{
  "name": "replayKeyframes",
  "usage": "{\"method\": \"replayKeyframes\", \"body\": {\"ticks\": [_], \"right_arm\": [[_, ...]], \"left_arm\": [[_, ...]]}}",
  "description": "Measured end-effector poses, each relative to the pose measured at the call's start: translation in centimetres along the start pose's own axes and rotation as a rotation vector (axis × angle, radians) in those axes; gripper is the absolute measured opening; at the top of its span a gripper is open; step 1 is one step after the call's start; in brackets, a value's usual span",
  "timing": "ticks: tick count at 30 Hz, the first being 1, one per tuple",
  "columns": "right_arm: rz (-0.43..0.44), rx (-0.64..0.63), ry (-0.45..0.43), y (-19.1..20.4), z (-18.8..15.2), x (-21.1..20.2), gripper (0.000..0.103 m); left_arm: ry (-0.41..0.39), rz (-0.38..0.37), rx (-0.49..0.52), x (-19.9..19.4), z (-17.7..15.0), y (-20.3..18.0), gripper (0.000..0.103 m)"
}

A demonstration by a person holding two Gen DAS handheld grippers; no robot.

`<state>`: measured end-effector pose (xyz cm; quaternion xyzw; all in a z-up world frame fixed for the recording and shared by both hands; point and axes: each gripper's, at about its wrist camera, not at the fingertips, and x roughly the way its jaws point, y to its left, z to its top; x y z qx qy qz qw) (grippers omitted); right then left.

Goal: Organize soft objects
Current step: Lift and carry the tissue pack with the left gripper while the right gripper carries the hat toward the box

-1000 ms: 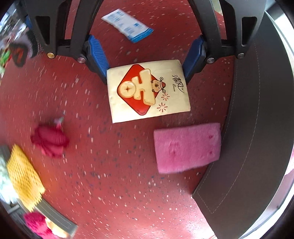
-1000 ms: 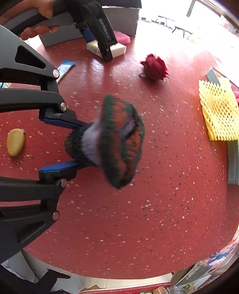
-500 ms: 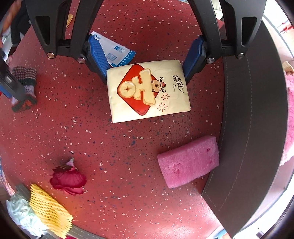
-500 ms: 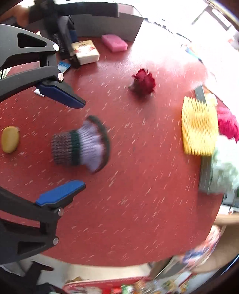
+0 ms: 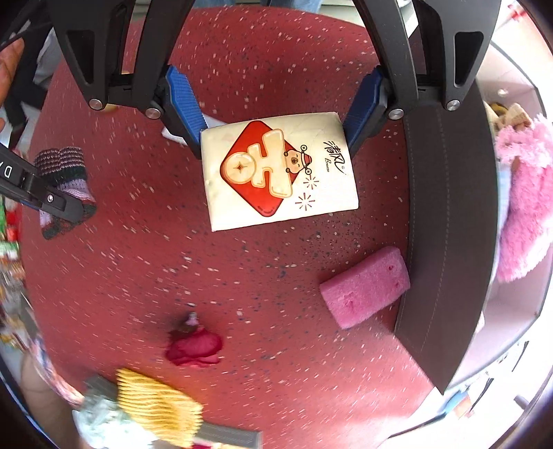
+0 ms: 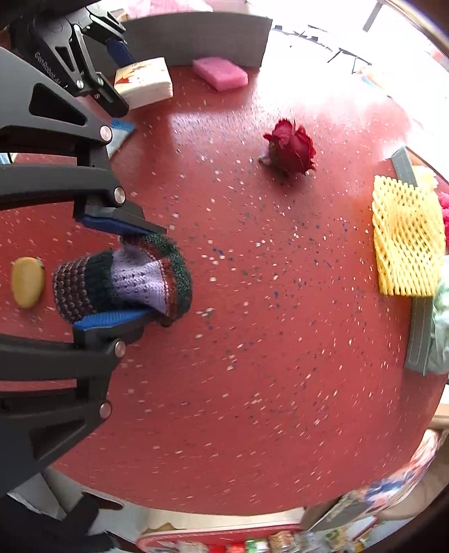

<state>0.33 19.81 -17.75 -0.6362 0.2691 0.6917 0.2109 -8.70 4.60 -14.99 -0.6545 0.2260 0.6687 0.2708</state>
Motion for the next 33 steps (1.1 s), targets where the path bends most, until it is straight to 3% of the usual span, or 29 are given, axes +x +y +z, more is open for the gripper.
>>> {"method": "replayKeyframes", "body": {"ticks": [12,18,27,33], "right_arm": [[0.126,0.084,-0.019,-0.9,-6.3,-6.1,0.041],[0.133,0.118,-0.002,-0.5,-8.6,-7.5,0.041],[0.121,0.117,0.038,1.3,-11.9,-7.8,0.041],[0.101,0.098,0.035,2.2,-11.9,-8.4,0.041]], "left_arm": [[-0.059,-0.109,0.233,-5.7,-3.8,-0.7,0.077],[-0.068,-0.135,0.323,-6.9,-5.5,-0.5,0.077],[-0.126,-0.149,0.362,-10.5,-6.0,0.3,0.076],[-0.17,-0.164,0.341,-11.9,-5.6,1.2,0.076]]}}
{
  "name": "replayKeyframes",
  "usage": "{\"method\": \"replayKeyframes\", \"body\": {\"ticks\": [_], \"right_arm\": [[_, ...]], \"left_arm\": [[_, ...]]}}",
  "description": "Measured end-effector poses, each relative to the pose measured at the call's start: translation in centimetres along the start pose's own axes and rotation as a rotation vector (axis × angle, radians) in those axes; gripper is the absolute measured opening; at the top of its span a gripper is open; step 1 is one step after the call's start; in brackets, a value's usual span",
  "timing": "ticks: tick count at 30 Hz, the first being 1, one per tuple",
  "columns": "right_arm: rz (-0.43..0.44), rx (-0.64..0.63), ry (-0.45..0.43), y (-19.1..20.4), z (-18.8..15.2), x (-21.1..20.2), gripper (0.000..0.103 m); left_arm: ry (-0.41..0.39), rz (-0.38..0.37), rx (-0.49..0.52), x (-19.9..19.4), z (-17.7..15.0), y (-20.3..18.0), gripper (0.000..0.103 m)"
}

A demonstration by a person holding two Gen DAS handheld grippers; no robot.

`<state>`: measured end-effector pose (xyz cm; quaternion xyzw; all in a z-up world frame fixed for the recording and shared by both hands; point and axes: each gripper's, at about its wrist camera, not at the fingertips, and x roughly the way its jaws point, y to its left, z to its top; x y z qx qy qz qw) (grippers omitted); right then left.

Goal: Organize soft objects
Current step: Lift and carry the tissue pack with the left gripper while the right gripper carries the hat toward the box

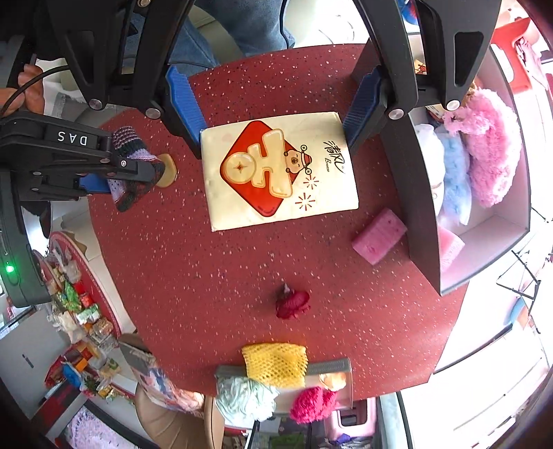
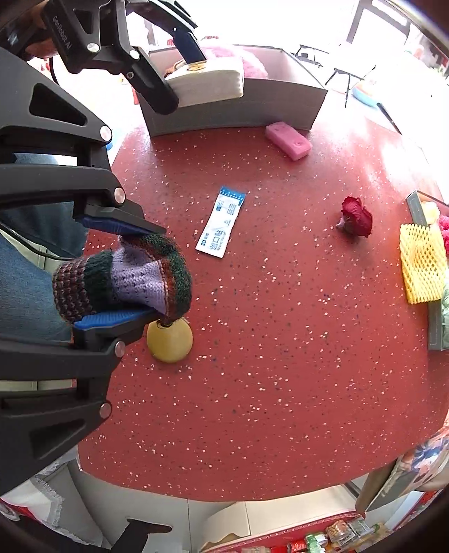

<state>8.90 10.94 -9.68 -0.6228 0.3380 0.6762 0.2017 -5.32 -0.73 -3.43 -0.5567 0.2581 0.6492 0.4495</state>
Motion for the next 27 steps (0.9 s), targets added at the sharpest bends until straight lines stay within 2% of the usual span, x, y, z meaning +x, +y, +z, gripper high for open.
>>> {"method": "replayKeyframes", "body": {"ticks": [11,27], "right_arm": [[-0.03,-0.039,-0.027,2.0,1.2,-1.9,0.041],[-0.07,-0.093,-0.042,4.9,2.8,-3.1,0.042]], "left_arm": [[-0.067,0.015,-0.05,-2.0,-0.3,1.9,0.077],[-0.107,0.016,-0.159,-3.1,-1.4,6.0,0.077]]}}
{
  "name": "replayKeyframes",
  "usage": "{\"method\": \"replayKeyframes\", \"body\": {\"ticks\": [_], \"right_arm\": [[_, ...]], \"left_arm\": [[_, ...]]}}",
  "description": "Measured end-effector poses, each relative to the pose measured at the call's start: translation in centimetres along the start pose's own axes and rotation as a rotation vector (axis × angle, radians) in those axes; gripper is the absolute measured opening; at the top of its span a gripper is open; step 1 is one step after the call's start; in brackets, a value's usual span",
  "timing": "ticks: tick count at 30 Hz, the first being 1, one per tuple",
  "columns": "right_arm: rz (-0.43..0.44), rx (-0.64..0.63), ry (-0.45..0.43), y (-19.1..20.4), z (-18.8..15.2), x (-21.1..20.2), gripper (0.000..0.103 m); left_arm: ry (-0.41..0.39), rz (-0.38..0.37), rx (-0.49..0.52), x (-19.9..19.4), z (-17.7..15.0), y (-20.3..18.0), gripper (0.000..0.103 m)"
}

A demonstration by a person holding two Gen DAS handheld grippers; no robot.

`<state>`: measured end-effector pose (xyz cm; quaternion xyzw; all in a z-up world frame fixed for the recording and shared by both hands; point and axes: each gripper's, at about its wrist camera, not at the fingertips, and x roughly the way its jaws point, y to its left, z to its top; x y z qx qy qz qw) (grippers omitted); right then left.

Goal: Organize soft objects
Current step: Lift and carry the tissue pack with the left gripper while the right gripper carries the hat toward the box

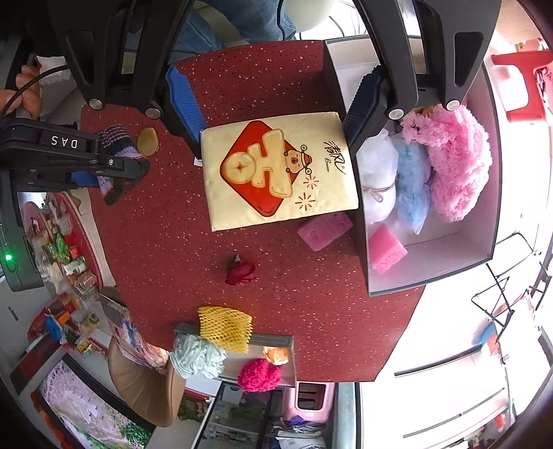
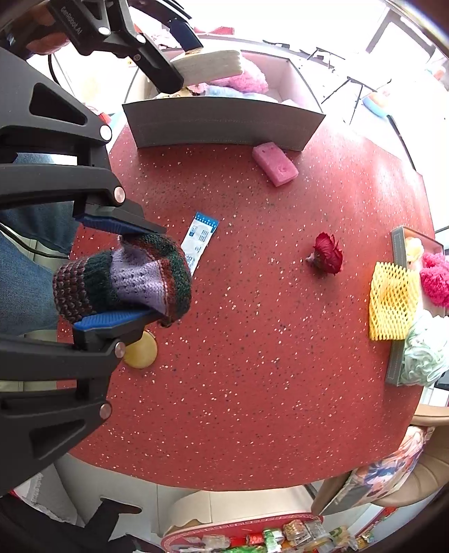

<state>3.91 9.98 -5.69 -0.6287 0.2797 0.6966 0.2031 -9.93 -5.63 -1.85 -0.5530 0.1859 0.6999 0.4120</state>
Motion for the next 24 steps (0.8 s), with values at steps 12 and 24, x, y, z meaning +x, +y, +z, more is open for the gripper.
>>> {"method": "replayKeyframes", "body": {"ticks": [12,24], "right_arm": [[-0.024,-0.064,-0.012,2.5,1.6,-0.8,0.042],[-0.029,-0.14,-0.03,4.9,2.3,-1.3,0.042]], "left_arm": [[-0.029,0.03,-0.124,-1.0,-1.1,3.8,0.077],[-0.047,0.051,-0.209,-1.8,-2.4,6.6,0.077]]}}
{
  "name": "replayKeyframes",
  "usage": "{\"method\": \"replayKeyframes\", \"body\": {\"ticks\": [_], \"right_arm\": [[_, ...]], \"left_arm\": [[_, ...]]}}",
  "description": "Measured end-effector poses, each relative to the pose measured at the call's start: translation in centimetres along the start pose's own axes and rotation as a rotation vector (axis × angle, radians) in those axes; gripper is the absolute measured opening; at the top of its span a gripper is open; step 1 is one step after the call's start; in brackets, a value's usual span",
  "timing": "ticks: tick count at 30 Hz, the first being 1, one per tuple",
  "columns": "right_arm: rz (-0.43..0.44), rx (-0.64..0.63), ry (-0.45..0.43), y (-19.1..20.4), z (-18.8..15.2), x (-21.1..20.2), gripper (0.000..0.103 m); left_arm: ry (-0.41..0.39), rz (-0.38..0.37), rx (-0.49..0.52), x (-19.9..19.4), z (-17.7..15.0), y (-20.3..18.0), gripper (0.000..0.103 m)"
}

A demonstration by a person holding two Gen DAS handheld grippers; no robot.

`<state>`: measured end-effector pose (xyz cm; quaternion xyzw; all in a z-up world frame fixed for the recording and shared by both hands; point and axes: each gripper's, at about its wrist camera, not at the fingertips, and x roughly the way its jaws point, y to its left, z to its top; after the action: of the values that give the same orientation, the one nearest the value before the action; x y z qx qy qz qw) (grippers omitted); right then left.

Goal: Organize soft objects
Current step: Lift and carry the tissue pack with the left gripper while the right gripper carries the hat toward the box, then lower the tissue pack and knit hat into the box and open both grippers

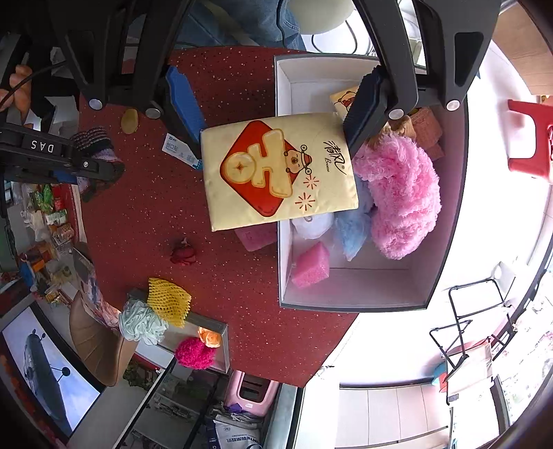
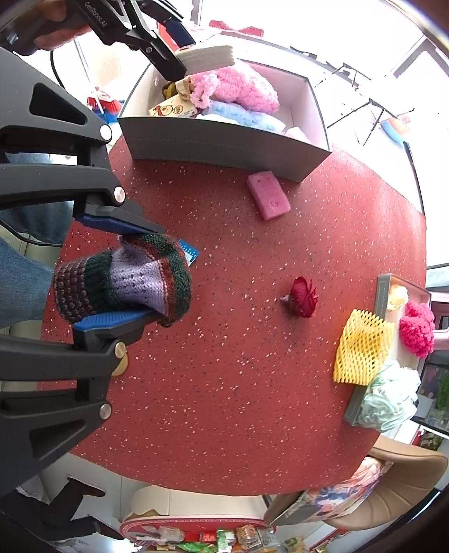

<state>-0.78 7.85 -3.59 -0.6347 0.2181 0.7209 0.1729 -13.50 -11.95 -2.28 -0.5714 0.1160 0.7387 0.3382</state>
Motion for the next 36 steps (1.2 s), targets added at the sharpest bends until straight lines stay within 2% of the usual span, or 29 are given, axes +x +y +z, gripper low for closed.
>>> {"method": "replayKeyframes", "body": {"ticks": [17,27,36], "right_arm": [[0.015,-0.087,-0.029,3.4,2.2,-0.9,0.042],[0.088,-0.227,-0.028,9.5,3.4,-0.4,0.042],[0.137,-0.354,-0.018,15.6,4.2,0.4,0.042]], "left_arm": [[-0.018,0.058,-0.087,-0.9,-0.6,3.4,0.077],[-0.002,0.156,-0.175,-0.8,-1.6,6.8,0.077],[0.024,0.204,-0.243,-0.3,-2.7,8.9,0.077]]}}
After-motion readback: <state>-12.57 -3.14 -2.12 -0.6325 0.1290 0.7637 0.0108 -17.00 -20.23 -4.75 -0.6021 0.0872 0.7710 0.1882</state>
